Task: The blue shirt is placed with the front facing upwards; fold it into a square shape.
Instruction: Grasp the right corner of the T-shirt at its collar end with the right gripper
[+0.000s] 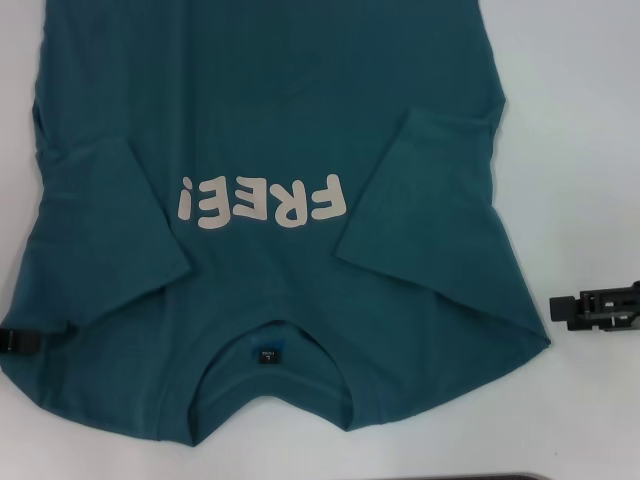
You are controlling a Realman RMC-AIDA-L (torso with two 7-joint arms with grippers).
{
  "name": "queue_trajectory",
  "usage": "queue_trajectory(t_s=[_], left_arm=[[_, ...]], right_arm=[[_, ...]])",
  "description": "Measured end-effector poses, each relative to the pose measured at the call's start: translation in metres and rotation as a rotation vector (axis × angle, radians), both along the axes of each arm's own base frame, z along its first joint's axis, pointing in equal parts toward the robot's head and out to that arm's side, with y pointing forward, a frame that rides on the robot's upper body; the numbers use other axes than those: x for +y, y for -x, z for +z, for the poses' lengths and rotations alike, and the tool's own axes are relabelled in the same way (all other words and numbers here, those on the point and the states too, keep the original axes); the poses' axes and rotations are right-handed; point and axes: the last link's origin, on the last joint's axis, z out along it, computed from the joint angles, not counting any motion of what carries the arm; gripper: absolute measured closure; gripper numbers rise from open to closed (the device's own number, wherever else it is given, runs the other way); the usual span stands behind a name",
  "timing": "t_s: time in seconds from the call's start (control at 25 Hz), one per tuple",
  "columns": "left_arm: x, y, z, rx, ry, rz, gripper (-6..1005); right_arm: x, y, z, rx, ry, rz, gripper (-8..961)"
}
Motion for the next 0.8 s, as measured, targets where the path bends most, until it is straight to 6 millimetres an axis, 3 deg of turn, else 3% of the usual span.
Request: queue_trajectory(t_s=[0.8], left_arm=[[0.000, 0.001, 0.001, 0.004, -0.003, -0.002, 970]], right_arm=[[-0.002, -0.001, -0.012, -0.027, 0.036, -0.008, 288]])
